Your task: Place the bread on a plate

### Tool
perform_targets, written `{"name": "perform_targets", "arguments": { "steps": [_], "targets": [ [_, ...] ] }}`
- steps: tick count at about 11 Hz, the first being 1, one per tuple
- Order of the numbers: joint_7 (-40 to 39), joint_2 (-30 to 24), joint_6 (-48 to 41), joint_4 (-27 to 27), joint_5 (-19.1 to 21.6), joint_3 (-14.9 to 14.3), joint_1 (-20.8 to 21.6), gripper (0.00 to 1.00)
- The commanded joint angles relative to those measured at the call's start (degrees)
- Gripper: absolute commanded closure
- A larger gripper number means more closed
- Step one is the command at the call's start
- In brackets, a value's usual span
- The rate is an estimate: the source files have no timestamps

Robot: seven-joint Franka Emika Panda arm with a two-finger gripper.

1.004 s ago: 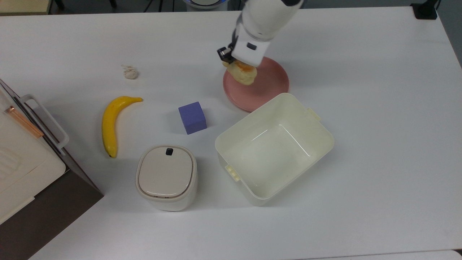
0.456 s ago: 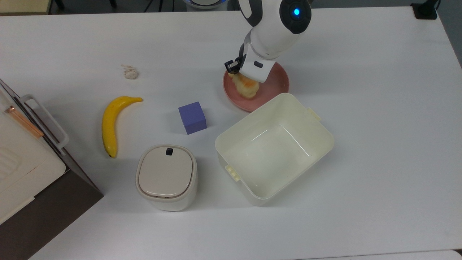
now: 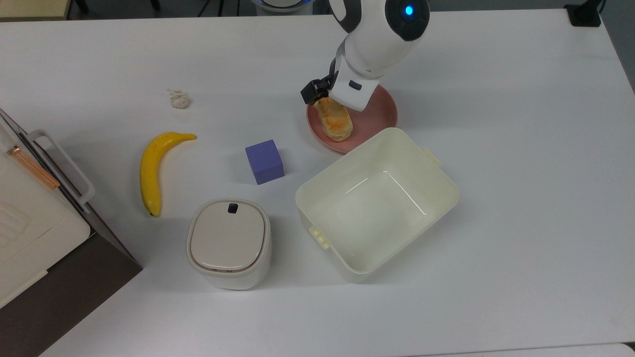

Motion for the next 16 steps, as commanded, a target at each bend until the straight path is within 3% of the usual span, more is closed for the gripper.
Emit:
{"name": "perform_targets", "arguments": {
  "steps": [1,3,6,8,9,10,12,16],
  "targets": [
    [5.43,-8.73,-0.15,1.23,-0.01,-0.9,-4.0,0.0],
    [5.01,-13.23,0.11,2.64,0.61,-1.17,-11.74,0.0],
    [1.06,-14.38,0.55,7.04,4.47,-3.26,-20.19,0.0],
    [-1.22,-17.45,0.64,7.48,16.19,-10.19,-21.27,0.0],
    [-1.15,-18.68,0.03,8.35,18.95,-12.31,-21.35,0.0],
    [-0.8,-18.69,-2.33,11.15,19.41,-14.33,-21.27,0.0],
    [-0.8,-17.56,-6.82,16.34,19.77,-15.06,-21.27,0.0],
    [0.6,-18.08,-11.13,18.91,18.98,-15.15,-21.18,0.0]
  ]
}}
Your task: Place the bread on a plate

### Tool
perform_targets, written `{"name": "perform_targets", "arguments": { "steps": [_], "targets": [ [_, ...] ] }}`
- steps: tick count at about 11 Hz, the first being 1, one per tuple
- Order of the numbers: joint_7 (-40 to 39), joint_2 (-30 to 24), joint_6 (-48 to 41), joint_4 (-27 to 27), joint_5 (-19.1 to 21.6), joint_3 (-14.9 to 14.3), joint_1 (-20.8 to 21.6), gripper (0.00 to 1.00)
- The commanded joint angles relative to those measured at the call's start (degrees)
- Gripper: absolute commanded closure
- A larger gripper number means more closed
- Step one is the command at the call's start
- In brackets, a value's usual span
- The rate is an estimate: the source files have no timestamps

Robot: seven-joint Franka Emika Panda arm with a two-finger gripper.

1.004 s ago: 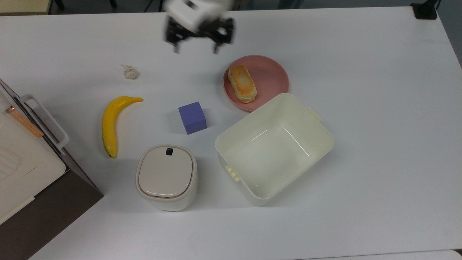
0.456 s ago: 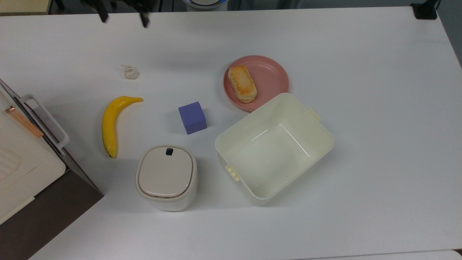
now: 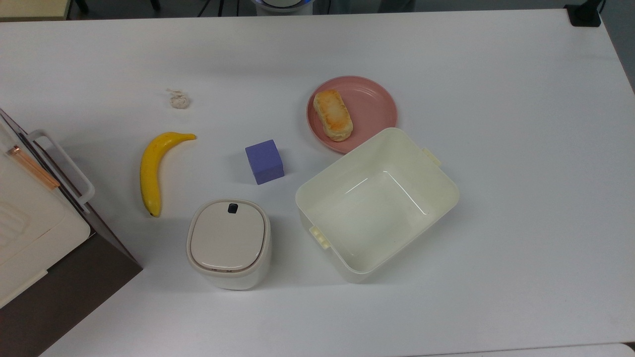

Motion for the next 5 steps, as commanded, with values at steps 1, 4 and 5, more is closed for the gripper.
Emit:
{"name": "perform_targets", "arguments": {
  "steps": [1,4,5],
  "targets": [
    [1.35,0.04,-3.81,2.31,0.32,-0.69,0.64,0.0],
    [1.62,0.48,-3.72,1.79,0.32,-0.51,1.34,0.0],
    [1.62,0.48,-3.72,1.79,0.32,-0.51,1.43,0.0]
  ]
}}
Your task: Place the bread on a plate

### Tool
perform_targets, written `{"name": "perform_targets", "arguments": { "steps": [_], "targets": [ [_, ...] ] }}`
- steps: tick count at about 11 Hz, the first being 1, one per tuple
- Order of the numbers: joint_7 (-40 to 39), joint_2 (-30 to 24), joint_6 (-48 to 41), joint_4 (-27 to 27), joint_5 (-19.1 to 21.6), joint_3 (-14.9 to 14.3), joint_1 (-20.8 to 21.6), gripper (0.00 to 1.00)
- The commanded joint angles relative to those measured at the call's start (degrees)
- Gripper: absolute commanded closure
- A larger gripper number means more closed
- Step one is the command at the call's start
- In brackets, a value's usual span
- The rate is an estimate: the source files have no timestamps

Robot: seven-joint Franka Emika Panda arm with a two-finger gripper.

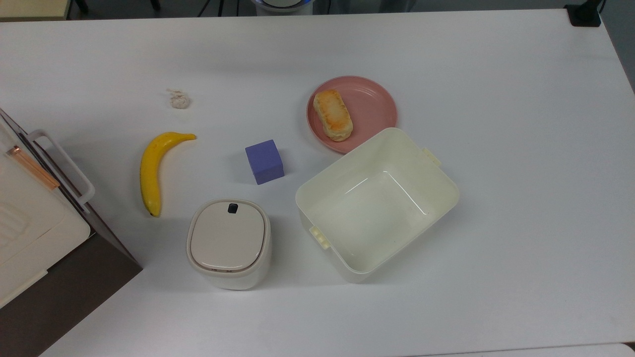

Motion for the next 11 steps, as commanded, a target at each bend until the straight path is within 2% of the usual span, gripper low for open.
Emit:
{"name": "perform_targets", "arguments": {
  "steps": [1,4,6,7,11],
  "targets": [
    [1.02,0.03,-1.59,0.47,0.41,-0.53,1.36,0.0],
    [2.41,0.12,-1.51,0.3,0.59,0.0,4.42,0.0],
    [8.02,0.47,-0.72,0.3,0.5,0.0,7.24,0.0],
    [10.14,0.64,-0.72,0.3,0.59,0.09,7.43,0.0],
    [10.07,0.64,-0.63,-0.4,0.59,0.0,7.51,0.0]
  ]
}}
